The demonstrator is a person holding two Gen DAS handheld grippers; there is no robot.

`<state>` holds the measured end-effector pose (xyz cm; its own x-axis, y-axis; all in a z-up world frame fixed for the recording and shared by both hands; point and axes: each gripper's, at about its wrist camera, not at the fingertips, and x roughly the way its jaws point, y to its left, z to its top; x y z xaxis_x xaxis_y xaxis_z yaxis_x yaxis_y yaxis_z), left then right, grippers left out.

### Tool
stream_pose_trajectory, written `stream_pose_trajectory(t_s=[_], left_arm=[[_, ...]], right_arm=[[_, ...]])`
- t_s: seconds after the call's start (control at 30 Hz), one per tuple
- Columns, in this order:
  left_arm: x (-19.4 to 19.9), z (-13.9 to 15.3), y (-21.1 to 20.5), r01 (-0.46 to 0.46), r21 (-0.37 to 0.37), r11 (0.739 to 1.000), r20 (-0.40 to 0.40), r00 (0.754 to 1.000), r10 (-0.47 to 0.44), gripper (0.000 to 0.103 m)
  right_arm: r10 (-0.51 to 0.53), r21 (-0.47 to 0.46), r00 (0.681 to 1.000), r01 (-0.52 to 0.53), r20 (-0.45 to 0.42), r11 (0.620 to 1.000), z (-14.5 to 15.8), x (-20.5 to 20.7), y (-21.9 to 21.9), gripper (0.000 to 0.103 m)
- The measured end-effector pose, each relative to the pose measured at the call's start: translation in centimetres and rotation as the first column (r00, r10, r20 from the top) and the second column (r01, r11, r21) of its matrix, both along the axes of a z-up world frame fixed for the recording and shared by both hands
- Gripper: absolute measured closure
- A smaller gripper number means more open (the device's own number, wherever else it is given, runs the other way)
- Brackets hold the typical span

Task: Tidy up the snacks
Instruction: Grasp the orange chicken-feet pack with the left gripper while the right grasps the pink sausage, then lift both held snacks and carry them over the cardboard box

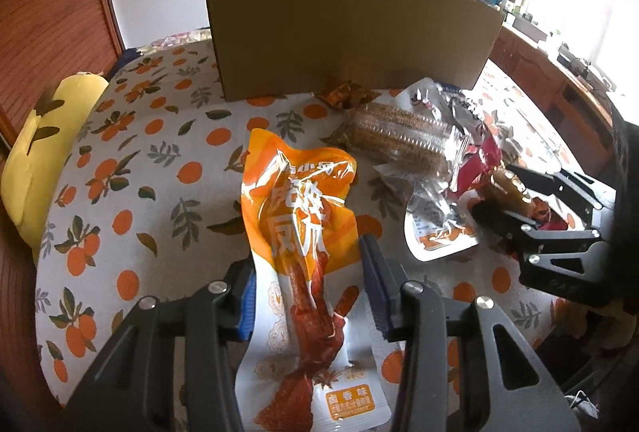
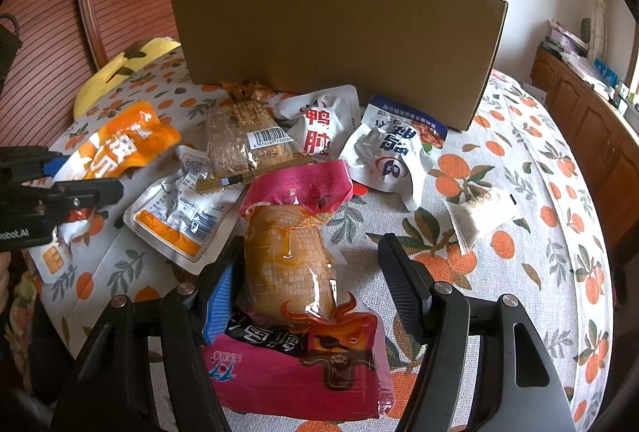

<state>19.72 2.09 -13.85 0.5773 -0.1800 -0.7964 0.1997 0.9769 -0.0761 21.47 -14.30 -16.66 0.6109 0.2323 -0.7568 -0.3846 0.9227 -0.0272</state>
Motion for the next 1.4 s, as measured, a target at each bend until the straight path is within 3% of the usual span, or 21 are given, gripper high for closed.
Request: stream_pose_trajectory(t_s=[0.07, 0.17, 0.2, 0.33, 0.57, 1.07, 1.4], left_arm=[[-0.2, 0.5, 0.0, 0.001, -0.007, 1.0, 0.008, 1.0, -0.001, 0.06], [-0.3, 1.1, -0.1, 0.003, -0.016, 1.0, 0.022, 1.0, -0.002, 0.06], [-0.5, 1.3, -0.1, 0.004, -0.02, 1.0, 0.026, 1.0, -0.004, 0.06], [-0.9, 2.1, -0.3, 0.011, -0.034, 0.999, 0.047, 0.999, -0.009, 0.06], [-0.9, 3.5, -0.7, 0.021, -0.047, 0.999, 0.077, 0.997, -0.017, 0.06], [0.8, 7.1, -1.3, 0.022, -0.06, 0.998, 0.147, 0.989, -0.013, 0.06], [3.1, 9.3, -0.8, 0.036, -0.086, 0.996, 0.197, 0.98, -0.018, 0.06]], right_arm=[[0.001, 0.003, 1.0, -0.001, 0.011, 1.0, 0.1, -0.2, 0.1, 0.047], [-0.001, 0.005, 1.0, 0.001, -0.002, 1.0, 0.3, 0.0, 0.1, 0.053], [0.003, 0.018, 1.0, -0.002, -0.005, 1.0, 0.4, 0.0, -0.1, 0.061], [-0.005, 0.027, 1.0, 0.005, -0.019, 1.0, 0.7, 0.2, -0.7, 0.064], [-0.032, 0.074, 0.999, 0.033, -0.02, 0.997, 2.2, -0.1, -2.2, 0.064], [0.002, 0.126, 0.998, -0.01, 0.061, 0.992, 7.3, -0.5, -2.7, 0.064], [0.027, 0.127, 0.996, -0.037, 0.082, 0.991, 8.5, 1.0, -2.7, 0.064]])
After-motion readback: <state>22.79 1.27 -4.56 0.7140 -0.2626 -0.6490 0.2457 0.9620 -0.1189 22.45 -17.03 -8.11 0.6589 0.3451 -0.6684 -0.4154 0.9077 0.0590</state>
